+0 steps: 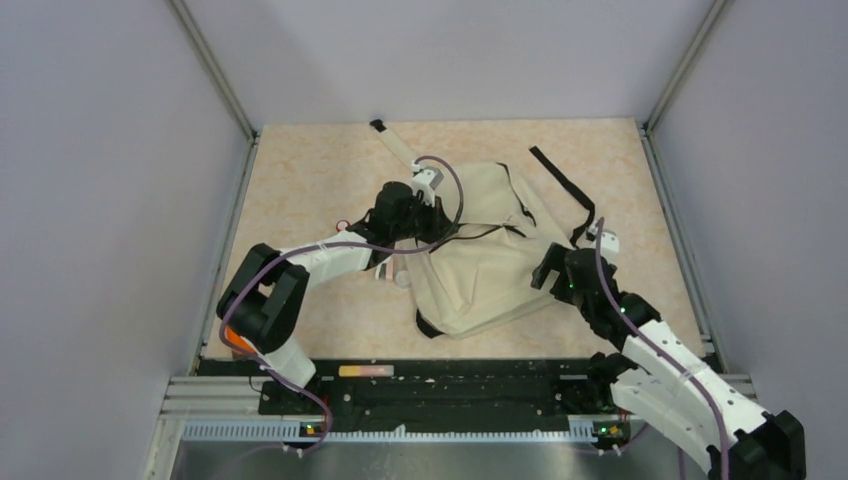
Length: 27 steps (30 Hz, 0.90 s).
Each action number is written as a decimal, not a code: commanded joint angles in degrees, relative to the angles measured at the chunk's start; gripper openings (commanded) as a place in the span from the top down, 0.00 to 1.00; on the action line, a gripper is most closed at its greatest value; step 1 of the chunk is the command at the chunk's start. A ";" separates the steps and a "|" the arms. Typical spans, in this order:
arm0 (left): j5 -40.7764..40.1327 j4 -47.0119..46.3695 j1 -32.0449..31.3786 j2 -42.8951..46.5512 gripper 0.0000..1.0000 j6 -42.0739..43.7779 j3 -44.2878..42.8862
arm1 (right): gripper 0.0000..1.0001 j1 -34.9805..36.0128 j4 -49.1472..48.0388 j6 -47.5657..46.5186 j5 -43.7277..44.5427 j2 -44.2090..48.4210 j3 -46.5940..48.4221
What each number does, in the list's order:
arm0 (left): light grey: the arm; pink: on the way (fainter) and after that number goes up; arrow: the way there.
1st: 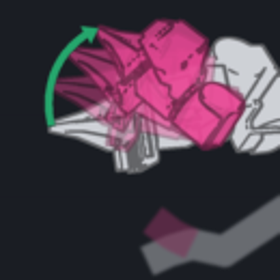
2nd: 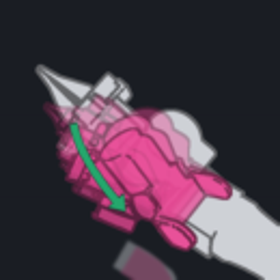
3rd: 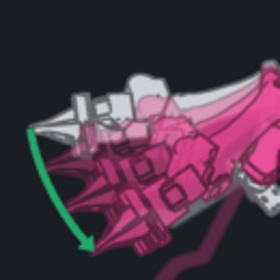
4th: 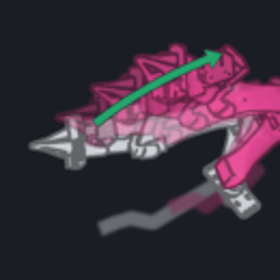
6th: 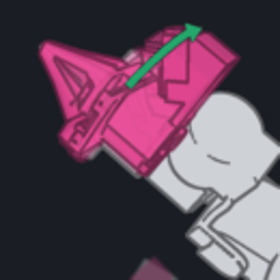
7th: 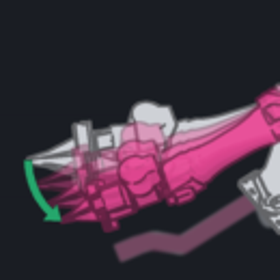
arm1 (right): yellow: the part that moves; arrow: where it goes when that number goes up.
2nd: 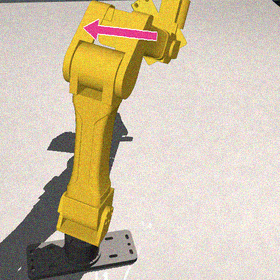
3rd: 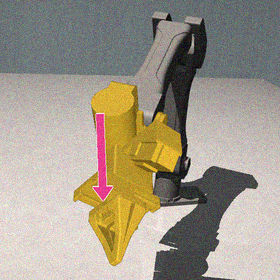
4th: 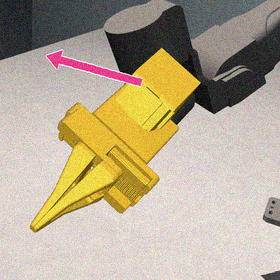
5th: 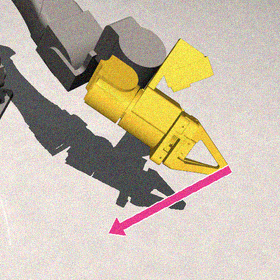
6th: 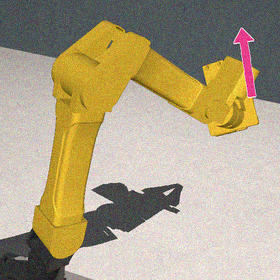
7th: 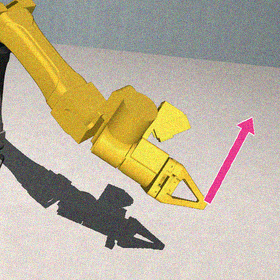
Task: Pack the student bag
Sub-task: Adjust the student bag at the center of the board.
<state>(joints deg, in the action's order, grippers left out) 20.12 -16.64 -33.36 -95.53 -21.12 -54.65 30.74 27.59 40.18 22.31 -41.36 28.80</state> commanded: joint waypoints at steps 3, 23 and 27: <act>0.05 -2.52 0.58 -0.32 1.00 0.68 -1.42 | 0.03 -4.17 -7.69 1.66 -6.64 -1.25 -4.60; 4.47 -7.32 -6.62 -5.67 1.00 -6.72 -7.09 | 1.00 -27.07 -34.50 -18.38 -5.36 -37.31 14.10; 5.00 -14.05 -8.57 -7.24 1.00 -14.28 -6.68 | 1.00 -30.53 -32.94 -22.21 -9.74 -47.44 24.58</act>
<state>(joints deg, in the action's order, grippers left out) 22.81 -22.13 -40.32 -102.00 -27.20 -59.94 4.19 -0.40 24.45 10.48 -82.65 43.66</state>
